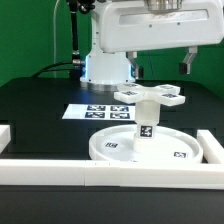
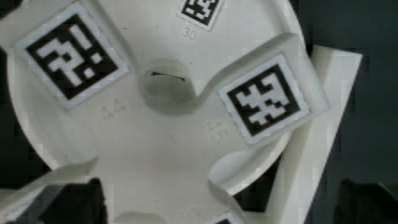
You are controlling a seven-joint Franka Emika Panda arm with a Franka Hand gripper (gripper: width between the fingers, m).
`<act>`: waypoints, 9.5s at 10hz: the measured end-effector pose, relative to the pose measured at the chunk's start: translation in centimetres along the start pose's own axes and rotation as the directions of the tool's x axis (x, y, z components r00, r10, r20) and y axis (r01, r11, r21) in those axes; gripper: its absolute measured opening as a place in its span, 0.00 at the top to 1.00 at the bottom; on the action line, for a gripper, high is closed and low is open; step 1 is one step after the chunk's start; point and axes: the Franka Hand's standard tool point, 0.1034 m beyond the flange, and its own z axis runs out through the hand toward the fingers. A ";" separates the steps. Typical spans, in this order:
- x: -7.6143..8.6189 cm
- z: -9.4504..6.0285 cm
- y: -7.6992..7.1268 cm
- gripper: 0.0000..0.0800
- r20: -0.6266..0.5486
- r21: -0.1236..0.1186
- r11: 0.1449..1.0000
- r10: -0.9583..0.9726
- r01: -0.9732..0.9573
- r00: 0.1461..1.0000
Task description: Assemble round table
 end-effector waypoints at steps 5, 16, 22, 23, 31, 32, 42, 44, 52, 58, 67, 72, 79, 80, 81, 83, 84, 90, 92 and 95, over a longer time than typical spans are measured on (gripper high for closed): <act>0.3 0.3 0.3 0.19 0.059 -0.084 0.771 -0.628 0.631 0.776; 0.3 1.6 1.3 0.19 0.182 -0.035 0.294 -0.938 0.955 0.295; 0.3 2.5 1.5 0.19 0.188 -0.024 0.296 -0.937 0.955 0.296; 0.3 2.5 1.6 0.19 0.189 -0.024 0.297 -0.936 0.955 0.296; 0.1 2.0 2.8 0.19 0.189 -0.029 0.356 -0.916 0.934 0.355; 0.0 2.1 2.8 0.19 0.189 -0.032 0.380 -0.906 0.925 0.379; 0.0 1.7 2.5 0.19 0.182 -0.057 0.549 -0.816 0.834 0.549; -0.1 1.8 2.5 0.19 0.182 -0.063 0.600 -0.779 0.798 0.600; -0.3 2.6 2.4 0.19 0.189 -0.057 0.609 -0.772 0.792 0.607; -0.2 2.7 2.4 0.45 0.180 -0.068 0.603 -0.776 0.795 0.604; -0.3 2.8 2.3 0.45 0.067 -0.086 0.981 -0.168 0.174 0.983; 0.0 2.8 1.7 0.45 0.013 -0.087 0.963 0.255 -0.253 0.967; 0.0 3.0 1.9 0.45 -0.023 0.003 0.560 0.829 -0.829 0.559; 0.0 3.0 1.9 0.45 -0.021 0.015 0.480 0.877 -0.877 0.480; 0.0 3.1 1.9 0.45 -0.018 0.032 0.355 0.935 -0.935 0.354; 0.0 3.1 1.8 0.45 -0.007 0.047 0.153 0.988 -0.987 0.153; 0.1 3.1 1.8 0.45 -0.002 0.050 0.064 0.998 -0.997 0.064; 0.1 3.1 1.9 0.45 0.039 0.055 -0.283 0.959 -0.957 -0.281; 0.0 3.1 1.7 0.44 0.045 0.040 -0.260 0.965 -0.965 -0.259; 0.3 1.2 1.2 0.19 0.074 0.011 -0.187 0.980 -0.982 -0.186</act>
Offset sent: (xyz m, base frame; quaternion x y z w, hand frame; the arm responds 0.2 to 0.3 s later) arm 0.0044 0.0054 -0.0008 -0.0499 -0.0178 -0.3456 0.9369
